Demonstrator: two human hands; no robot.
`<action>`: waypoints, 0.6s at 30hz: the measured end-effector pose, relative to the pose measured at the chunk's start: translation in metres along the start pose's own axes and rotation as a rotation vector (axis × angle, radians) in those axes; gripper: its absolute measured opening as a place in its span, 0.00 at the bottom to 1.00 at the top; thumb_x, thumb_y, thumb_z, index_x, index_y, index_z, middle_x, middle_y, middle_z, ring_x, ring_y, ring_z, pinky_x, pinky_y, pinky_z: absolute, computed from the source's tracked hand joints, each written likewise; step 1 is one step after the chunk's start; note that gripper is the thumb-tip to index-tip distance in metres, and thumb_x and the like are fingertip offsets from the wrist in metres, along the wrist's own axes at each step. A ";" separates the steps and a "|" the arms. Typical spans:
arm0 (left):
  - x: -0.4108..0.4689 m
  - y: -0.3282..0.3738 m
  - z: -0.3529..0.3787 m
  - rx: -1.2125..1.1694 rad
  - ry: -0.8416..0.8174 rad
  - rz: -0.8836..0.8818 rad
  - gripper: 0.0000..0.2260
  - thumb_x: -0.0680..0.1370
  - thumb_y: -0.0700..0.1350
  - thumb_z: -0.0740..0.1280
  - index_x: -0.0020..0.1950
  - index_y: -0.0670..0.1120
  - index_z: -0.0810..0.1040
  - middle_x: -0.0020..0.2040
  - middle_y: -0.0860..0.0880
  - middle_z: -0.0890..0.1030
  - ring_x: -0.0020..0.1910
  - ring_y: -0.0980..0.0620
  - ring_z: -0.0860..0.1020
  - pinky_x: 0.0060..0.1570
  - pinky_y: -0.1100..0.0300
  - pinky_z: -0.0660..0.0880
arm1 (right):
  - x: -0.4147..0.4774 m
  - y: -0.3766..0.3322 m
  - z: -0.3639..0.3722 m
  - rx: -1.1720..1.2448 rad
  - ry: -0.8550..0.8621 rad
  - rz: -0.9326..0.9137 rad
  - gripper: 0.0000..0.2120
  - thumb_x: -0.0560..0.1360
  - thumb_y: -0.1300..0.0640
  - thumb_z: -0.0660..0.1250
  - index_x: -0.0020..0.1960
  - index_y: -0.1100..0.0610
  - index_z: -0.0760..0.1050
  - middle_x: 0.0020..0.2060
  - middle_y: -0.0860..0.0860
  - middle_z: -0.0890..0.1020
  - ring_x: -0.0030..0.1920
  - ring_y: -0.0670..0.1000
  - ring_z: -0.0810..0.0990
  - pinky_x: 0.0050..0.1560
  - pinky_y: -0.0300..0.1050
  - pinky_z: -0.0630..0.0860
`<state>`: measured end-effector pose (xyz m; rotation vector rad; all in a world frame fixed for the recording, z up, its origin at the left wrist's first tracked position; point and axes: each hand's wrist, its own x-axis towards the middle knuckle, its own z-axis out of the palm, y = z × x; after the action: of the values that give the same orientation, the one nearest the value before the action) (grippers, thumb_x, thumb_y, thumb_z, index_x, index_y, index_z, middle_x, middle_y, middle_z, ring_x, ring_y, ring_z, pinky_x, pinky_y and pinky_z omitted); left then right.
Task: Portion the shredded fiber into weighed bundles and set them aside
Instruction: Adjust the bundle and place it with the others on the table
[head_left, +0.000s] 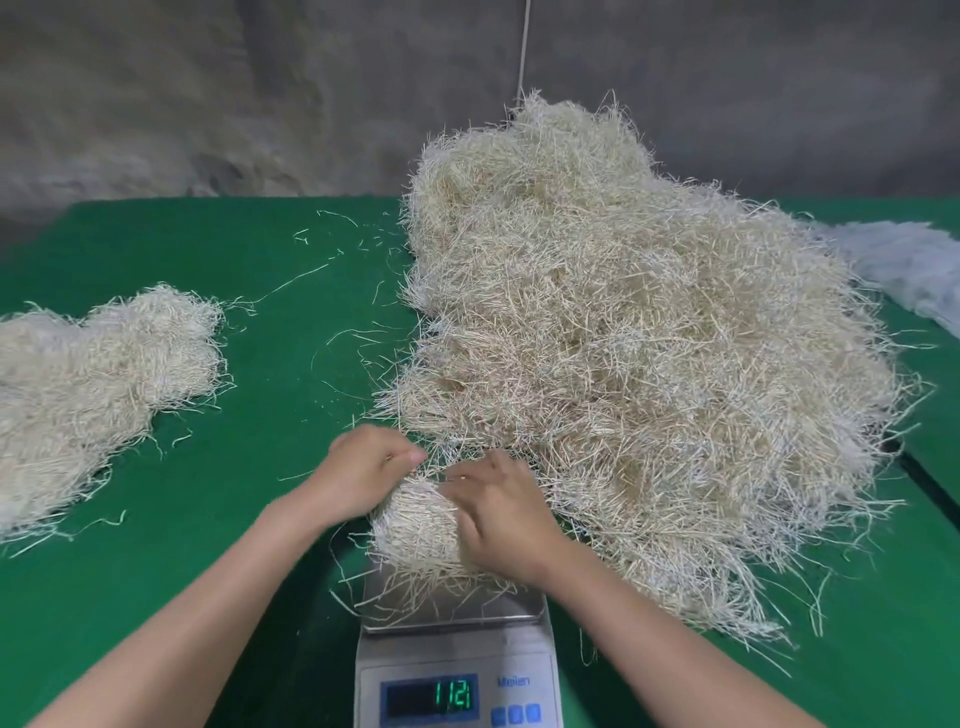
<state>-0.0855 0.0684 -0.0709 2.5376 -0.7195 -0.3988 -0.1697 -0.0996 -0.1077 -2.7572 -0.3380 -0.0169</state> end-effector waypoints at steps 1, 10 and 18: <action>-0.005 -0.008 0.008 0.058 -0.017 -0.026 0.16 0.79 0.50 0.62 0.43 0.41 0.82 0.52 0.46 0.82 0.55 0.51 0.77 0.67 0.48 0.65 | -0.003 0.004 0.000 -0.027 -0.019 0.010 0.16 0.75 0.59 0.57 0.60 0.49 0.75 0.64 0.45 0.73 0.65 0.51 0.63 0.70 0.53 0.56; -0.033 -0.011 0.027 -0.362 0.283 -0.150 0.15 0.75 0.45 0.70 0.60 0.58 0.76 0.63 0.62 0.72 0.68 0.57 0.66 0.72 0.43 0.53 | -0.010 0.016 -0.009 0.163 0.097 0.008 0.21 0.73 0.52 0.62 0.66 0.40 0.70 0.66 0.39 0.71 0.64 0.42 0.59 0.63 0.42 0.50; -0.042 0.001 0.009 -0.580 0.516 -0.086 0.11 0.77 0.46 0.66 0.59 0.57 0.77 0.58 0.65 0.74 0.65 0.60 0.68 0.71 0.49 0.58 | -0.002 0.014 -0.025 0.370 0.198 0.036 0.17 0.76 0.59 0.64 0.64 0.49 0.73 0.62 0.38 0.70 0.67 0.45 0.65 0.73 0.51 0.52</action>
<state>-0.1235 0.0879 -0.0717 1.9893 -0.2461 0.0339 -0.1677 -0.1219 -0.0894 -2.3701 -0.2129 -0.1963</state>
